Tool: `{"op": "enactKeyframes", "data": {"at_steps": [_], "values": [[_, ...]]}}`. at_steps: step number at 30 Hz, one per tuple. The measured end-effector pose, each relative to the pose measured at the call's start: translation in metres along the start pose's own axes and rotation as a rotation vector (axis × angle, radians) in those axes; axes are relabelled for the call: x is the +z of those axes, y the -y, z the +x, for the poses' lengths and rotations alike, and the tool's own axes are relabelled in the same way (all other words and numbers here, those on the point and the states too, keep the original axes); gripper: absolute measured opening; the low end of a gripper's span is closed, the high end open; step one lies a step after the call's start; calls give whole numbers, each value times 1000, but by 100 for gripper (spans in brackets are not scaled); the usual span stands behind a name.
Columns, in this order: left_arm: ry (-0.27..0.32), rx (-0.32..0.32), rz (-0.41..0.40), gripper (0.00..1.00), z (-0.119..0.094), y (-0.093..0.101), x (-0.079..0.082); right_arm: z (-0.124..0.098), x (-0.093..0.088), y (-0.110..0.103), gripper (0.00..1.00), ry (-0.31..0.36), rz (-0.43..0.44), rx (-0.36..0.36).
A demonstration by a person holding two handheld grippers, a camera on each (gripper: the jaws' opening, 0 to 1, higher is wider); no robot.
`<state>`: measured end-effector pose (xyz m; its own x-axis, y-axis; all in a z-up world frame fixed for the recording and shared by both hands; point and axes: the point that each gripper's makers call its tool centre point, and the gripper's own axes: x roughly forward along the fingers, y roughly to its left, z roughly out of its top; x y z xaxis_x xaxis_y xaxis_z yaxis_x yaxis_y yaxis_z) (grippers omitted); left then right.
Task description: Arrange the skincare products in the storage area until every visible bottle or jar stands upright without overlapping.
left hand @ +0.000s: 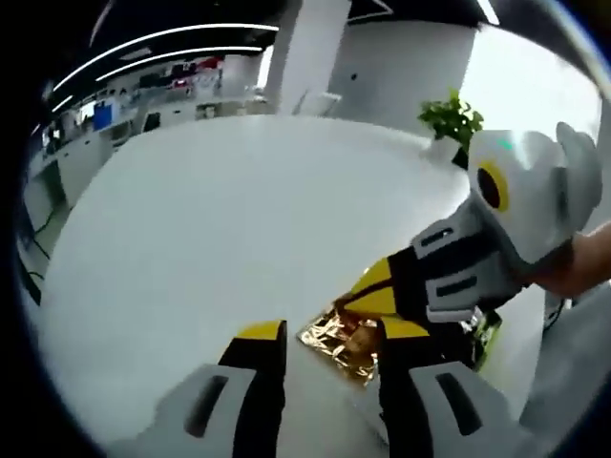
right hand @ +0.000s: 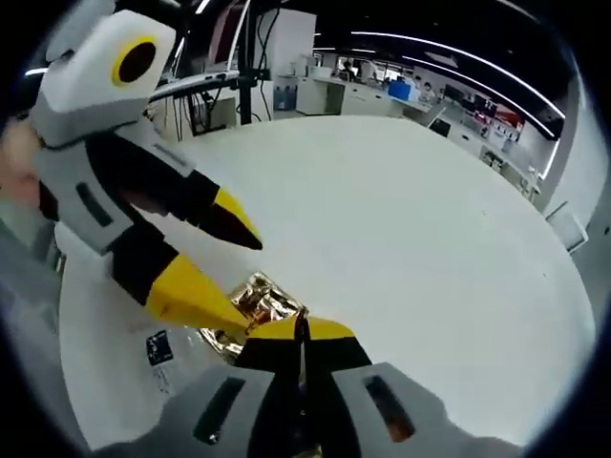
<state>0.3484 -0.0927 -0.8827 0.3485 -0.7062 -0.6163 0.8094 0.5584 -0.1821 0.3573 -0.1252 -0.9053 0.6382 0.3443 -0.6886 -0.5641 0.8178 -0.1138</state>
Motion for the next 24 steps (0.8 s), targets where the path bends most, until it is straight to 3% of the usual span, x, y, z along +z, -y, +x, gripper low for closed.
{"op": "enactKeyframes", "data": {"at_steps": [3,16,24], "values": [[-1,23,51,35,-2,0,-1,0,0,0,1,-1,6,-4],[-41,28,92,25,-2,5,-7,1,3,-3,1,11,28,-16],[-72,33,122,25,3,7,-9,1,3,-1,1,6,130,-92]]}}
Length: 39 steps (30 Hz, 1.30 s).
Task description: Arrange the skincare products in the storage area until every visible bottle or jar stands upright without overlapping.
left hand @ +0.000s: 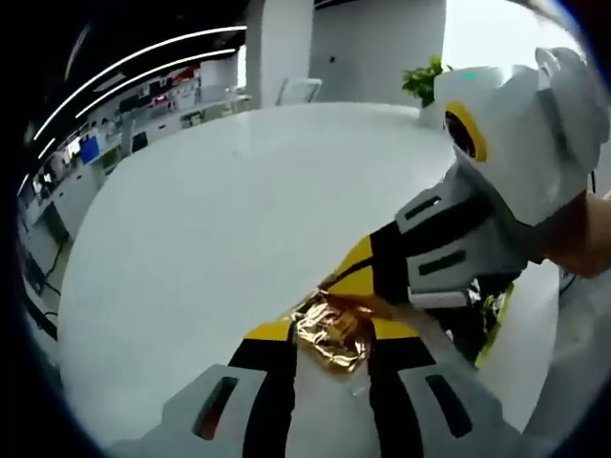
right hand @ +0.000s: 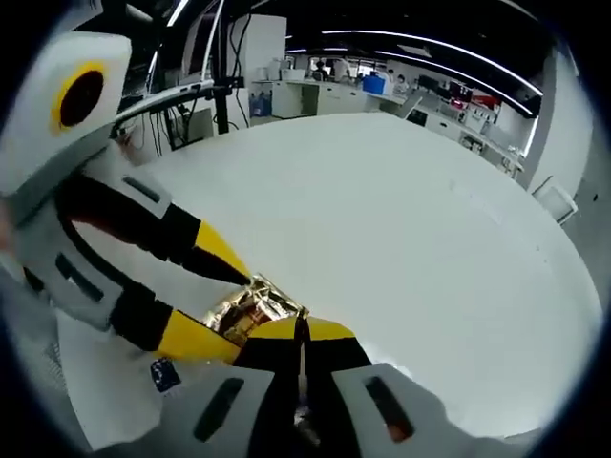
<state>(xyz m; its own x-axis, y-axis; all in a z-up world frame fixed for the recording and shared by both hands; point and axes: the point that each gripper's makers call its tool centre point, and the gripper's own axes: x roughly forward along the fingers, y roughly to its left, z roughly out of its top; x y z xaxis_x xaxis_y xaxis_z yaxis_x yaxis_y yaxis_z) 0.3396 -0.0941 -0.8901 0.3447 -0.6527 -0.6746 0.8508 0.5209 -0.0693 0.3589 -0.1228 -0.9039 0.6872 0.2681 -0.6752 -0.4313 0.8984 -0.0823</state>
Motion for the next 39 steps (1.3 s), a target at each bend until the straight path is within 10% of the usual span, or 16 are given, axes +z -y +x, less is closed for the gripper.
{"op": "enactKeyframes", "data": {"at_steps": [39], "values": [[-62,-23,91,23,11,-8,-5,-16,6,7,15,83,29,-40]]}}
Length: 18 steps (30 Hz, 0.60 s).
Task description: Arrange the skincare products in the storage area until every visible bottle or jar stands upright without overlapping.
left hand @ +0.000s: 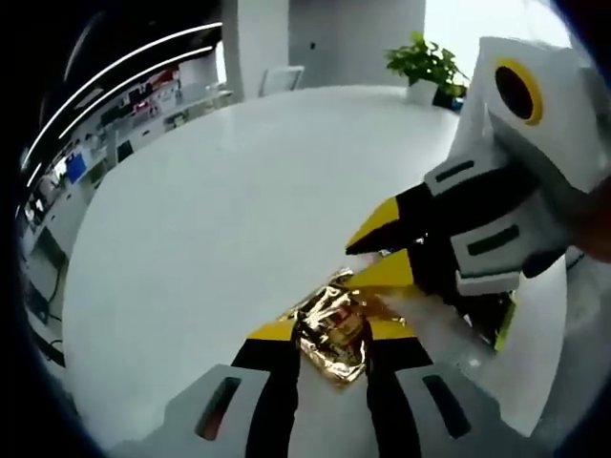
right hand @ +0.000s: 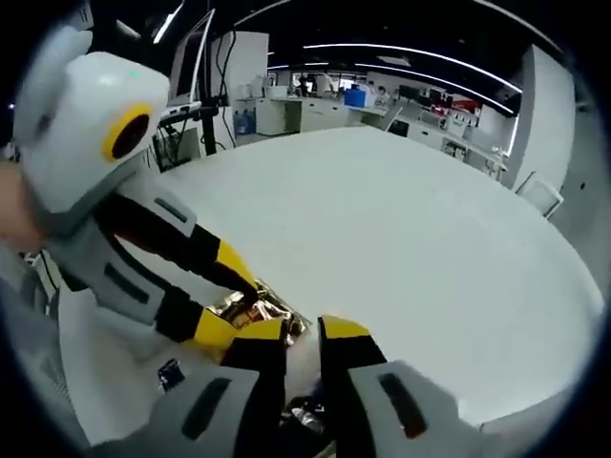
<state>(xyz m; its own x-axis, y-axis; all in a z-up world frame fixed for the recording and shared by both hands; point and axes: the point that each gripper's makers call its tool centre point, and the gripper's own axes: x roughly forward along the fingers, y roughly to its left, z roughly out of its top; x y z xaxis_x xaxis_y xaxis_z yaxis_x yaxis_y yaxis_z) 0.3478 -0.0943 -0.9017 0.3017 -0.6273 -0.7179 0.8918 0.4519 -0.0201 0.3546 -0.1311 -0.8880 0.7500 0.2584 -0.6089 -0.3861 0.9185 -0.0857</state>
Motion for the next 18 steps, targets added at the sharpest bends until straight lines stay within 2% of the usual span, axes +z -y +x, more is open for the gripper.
{"op": "enactKeyframes", "data": {"at_steps": [3,5,11,18], "values": [[-2,-2,-14,26,0,1,1,-2,2,0,19,5,-9,7],[7,5,-25,30,-3,1,4,-5,9,0,22,31,-16,13],[44,11,-32,29,-17,-2,16,-12,21,-3,25,66,-46,29],[45,32,-49,32,-32,-6,11,-22,24,-9,31,75,-55,44]]}}
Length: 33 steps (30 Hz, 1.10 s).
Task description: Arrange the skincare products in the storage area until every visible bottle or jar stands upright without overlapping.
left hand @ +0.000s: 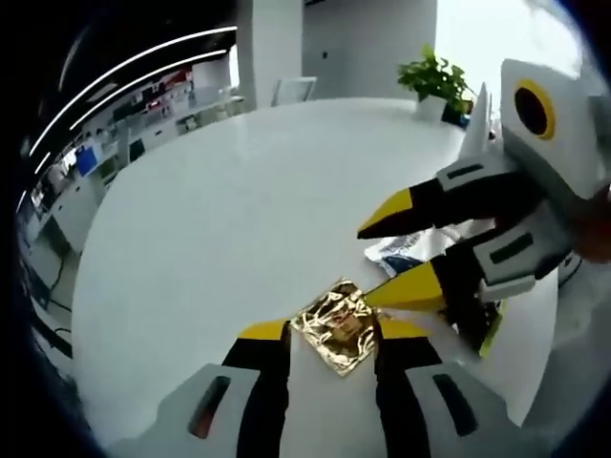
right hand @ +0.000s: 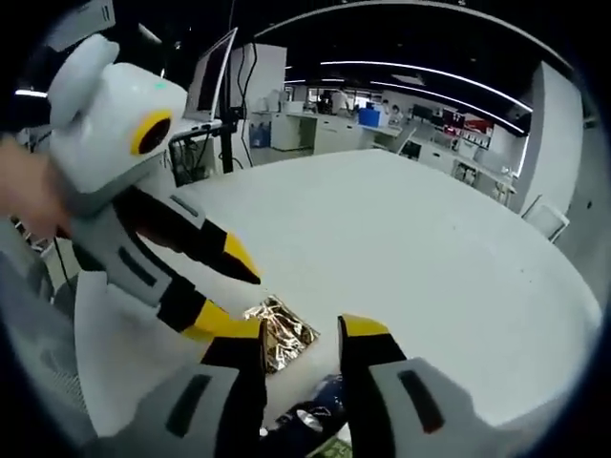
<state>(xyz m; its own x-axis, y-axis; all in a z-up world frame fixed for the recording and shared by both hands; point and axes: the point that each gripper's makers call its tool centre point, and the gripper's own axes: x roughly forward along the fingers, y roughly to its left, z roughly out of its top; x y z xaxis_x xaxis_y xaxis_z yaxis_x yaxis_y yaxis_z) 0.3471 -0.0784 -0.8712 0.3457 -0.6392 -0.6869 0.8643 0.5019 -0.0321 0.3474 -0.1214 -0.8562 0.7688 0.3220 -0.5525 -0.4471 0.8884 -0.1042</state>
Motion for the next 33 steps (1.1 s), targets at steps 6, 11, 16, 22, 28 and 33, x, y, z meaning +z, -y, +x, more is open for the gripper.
{"op": "enactKeyframes", "data": {"at_steps": [6,11,16,22,28,33], "values": [[4,-2,-15,40,-9,3,1,-15,-3,-6,38,-5,2,10],[5,-12,-20,46,-14,9,2,-31,-5,-5,43,2,3,-6],[9,-21,-25,54,-21,15,2,-46,-8,-6,49,5,14,-16],[17,-28,-41,68,-36,23,-5,-70,-10,-10,58,11,18,-23],[27,-6,-94,81,-54,30,-20,-108,-11,-12,70,29,27,-32],[51,-1,-130,88,-72,37,-25,-138,-21,-9,78,36,59,-70]]}}
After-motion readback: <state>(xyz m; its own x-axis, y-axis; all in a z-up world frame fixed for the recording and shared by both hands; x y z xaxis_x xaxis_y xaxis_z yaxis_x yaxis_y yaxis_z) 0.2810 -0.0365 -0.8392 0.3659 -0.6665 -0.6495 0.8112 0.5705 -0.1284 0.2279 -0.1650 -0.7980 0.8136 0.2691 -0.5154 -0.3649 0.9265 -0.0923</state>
